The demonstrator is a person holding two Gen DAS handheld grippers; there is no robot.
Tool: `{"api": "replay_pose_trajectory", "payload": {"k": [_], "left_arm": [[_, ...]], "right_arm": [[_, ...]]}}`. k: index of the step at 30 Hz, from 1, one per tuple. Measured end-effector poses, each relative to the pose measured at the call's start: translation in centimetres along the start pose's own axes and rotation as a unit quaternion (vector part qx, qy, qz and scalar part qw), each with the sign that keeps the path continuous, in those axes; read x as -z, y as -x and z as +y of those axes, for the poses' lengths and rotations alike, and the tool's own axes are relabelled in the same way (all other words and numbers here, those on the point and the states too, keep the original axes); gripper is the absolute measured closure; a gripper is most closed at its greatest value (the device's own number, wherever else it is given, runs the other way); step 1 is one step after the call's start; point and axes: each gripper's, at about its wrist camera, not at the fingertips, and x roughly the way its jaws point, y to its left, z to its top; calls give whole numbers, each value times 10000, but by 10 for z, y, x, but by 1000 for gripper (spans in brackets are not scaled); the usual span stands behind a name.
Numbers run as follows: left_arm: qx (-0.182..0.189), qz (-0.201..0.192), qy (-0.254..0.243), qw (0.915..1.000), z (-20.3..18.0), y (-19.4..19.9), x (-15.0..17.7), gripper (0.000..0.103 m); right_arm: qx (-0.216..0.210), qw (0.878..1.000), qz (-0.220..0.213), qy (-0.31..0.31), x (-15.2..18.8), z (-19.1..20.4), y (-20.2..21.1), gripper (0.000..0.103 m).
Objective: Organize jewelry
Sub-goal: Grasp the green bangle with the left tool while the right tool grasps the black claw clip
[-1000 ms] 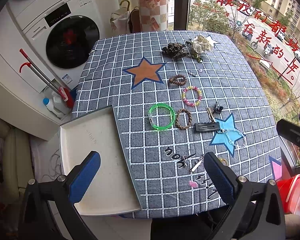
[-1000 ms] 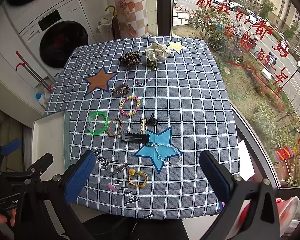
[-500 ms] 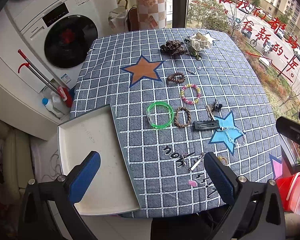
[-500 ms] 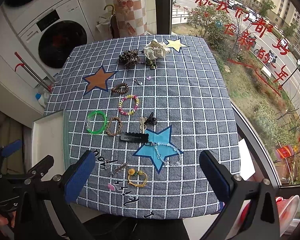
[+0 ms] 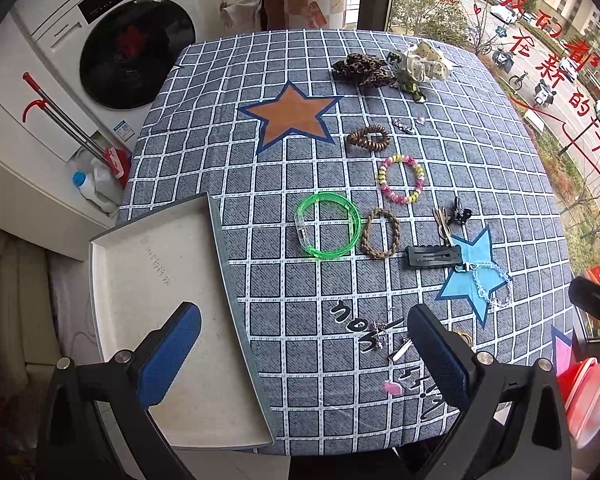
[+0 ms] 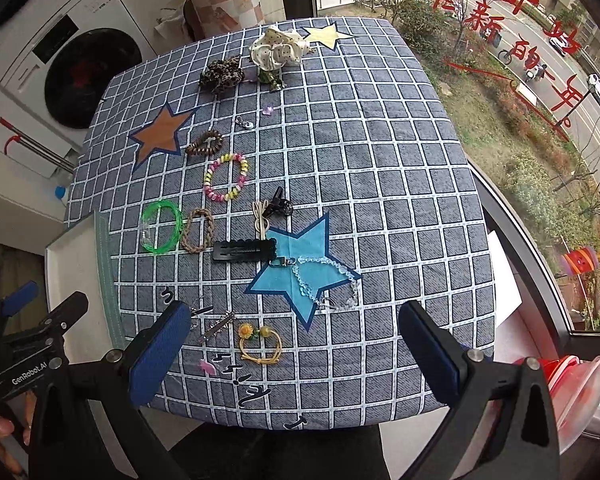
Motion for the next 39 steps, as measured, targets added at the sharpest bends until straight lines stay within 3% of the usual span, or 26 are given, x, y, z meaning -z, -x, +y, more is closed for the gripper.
{"api": "replay_pose_trajectory", "payload": {"k": [10, 14, 19, 22, 24, 28, 32, 34, 36, 39], "left_arm": [[-3, 272, 350, 9990, -2, -92, -38, 0], [-30, 251, 376, 9990, -4, -115, -46, 0], [-1, 257, 450, 9987, -3, -135, -51, 4], [-39, 190, 454, 9988, -3, -144, -53, 7], [20, 239, 507, 9984, -2, -151, -54, 17], [144, 299, 660, 9973, 2, -160, -52, 17], [122, 249, 572, 9980, -3, -163, -48, 28], [129, 173, 511, 9985, -2, -163, -46, 40], [155, 129, 455, 9988, -7, -161, -45, 64], [204, 88, 401, 9989, -13, -160, -45, 86]], "right_arm": [[-283, 9992, 297, 29, -27, -23, -70, 0], [-196, 9990, 385, 71, -41, -23, -98, 0], [-378, 9982, 459, -6, -58, -17, -132, 0], [-425, 9984, 372, 59, -64, -8, -145, 11], [-437, 9982, 410, 57, -68, -4, -156, 25], [-527, 9977, 414, -11, -72, 0, -171, 39], [-378, 9988, 269, 163, -74, 8, -174, 52], [-321, 9989, 241, 258, -75, 14, -175, 61], [-291, 9987, 234, 349, -76, 17, -175, 80], [-313, 9988, 191, 338, -77, 19, -175, 80]]}}
